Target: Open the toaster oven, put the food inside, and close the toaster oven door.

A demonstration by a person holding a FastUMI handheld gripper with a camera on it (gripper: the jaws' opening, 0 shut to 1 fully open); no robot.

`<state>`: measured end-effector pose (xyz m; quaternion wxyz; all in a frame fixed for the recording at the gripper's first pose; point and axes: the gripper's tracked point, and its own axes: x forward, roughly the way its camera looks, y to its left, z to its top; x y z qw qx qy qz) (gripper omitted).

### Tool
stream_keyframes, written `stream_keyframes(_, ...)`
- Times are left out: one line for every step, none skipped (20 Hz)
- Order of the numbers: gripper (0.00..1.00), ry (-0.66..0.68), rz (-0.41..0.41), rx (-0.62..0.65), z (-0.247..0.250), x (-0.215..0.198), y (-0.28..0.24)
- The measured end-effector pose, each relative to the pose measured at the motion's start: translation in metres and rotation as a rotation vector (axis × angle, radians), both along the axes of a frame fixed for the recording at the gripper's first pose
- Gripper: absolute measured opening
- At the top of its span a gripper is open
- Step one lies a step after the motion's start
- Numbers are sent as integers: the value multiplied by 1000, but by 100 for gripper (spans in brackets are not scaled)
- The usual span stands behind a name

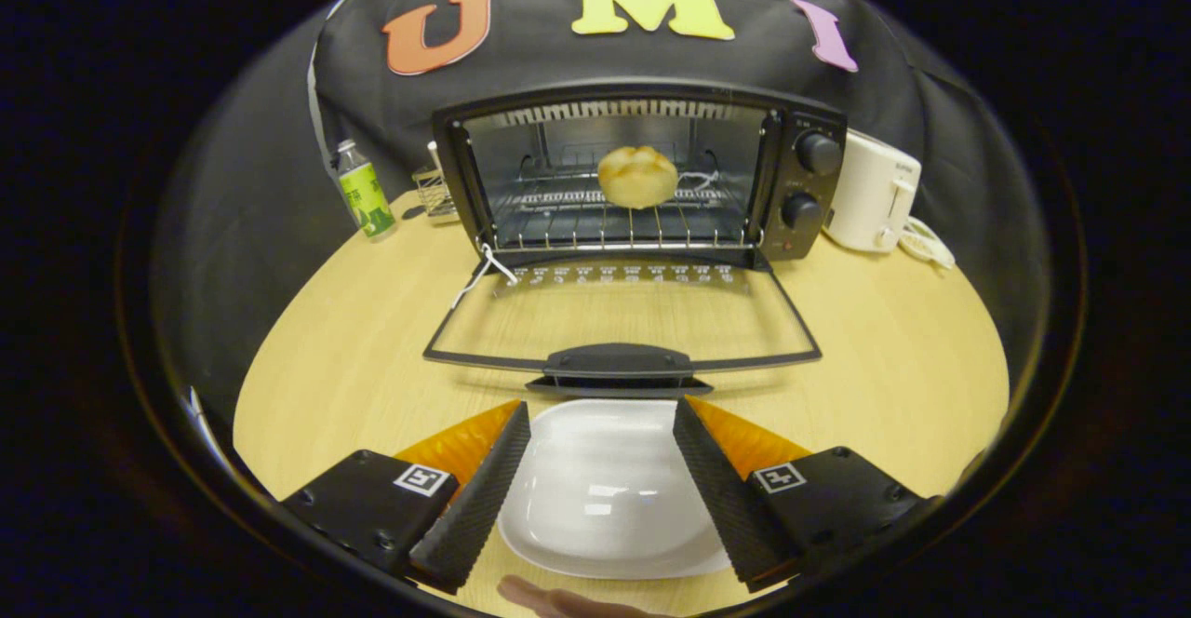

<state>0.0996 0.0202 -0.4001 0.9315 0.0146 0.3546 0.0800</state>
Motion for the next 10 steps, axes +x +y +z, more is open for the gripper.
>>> stream_keyframes(100,8,-12,4,-4,3,-1)
stream_keyframes(100,0,-22,1,-5,7,-3)
stream_keyframes(100,-12,-32,-9,-6,12,-5)
stream_keyframes(100,-18,-40,-16,-5,14,-8)
stream_keyframes(100,-17,-46,-19,-7,14,-6)
stream_keyframes(100,-20,-46,-26,-5,14,-5)
stream_keyframes(100,-47,-43,-30,1,18,-3)
stream_keyframes(100,-76,-44,-44,5,21,-3)
stream_keyframes(100,-82,-46,-58,6,23,-4)
stream_keyframes(100,-75,-55,-59,6,22,-4)
